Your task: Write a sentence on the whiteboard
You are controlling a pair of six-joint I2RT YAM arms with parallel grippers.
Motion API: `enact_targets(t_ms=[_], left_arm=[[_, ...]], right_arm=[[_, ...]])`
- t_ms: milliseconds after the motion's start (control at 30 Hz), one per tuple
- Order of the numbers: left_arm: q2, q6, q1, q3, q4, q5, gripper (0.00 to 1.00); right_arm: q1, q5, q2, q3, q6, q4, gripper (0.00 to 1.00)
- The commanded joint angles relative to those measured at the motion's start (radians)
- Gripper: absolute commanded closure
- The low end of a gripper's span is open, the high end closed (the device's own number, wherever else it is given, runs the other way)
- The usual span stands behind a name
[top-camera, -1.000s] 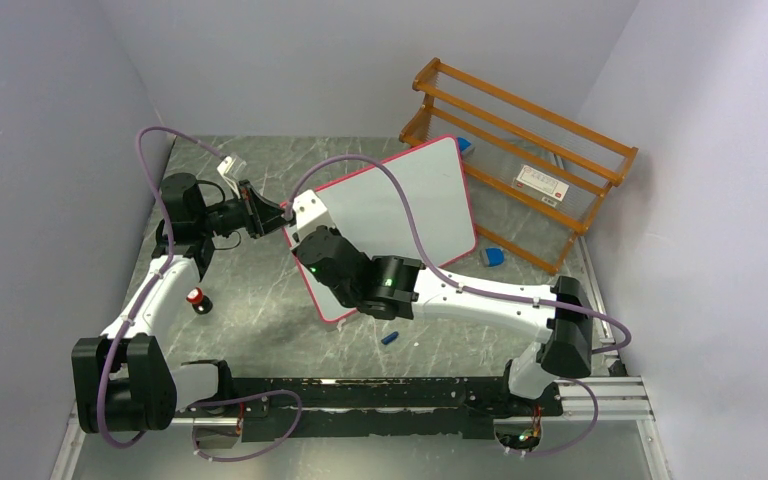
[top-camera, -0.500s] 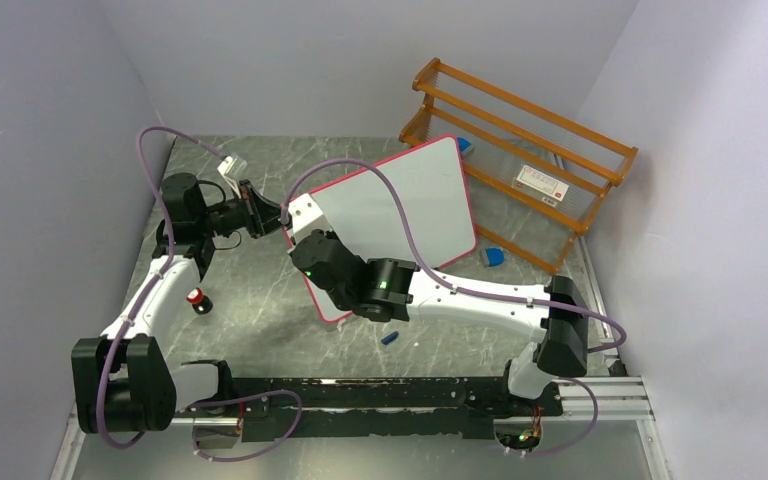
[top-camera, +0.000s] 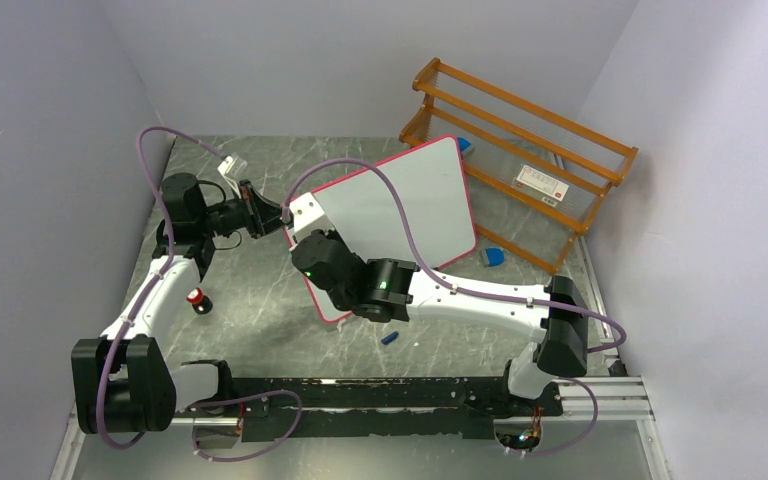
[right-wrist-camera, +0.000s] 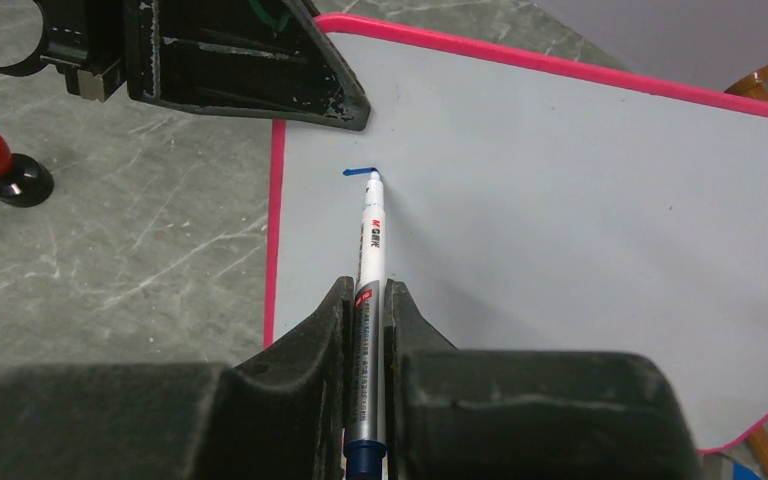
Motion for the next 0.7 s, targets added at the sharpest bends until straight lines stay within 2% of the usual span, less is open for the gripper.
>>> enact_targets(t_ms=[0, 467, 667], left_arm=[[-0.002, 0.109, -0.031, -0.017, -0.061, -0.011, 0.95], [-0.002, 0.113, -0.031, -0.017, -0.066, -0.018, 0.95], [0.005, 0.114, -0.032, -0.014, -0.071, -0.024, 0.95]], right_arm=[[-0.001, 0.060, -0.010, -0.007, -0.006, 0.007, 1.00], [-0.009, 0.097, -0.048, -0.043, -0.003, 0.017, 1.00], [-0.009, 0.046, -0.075, -0.052, -0.010, 0.028, 1.00]])
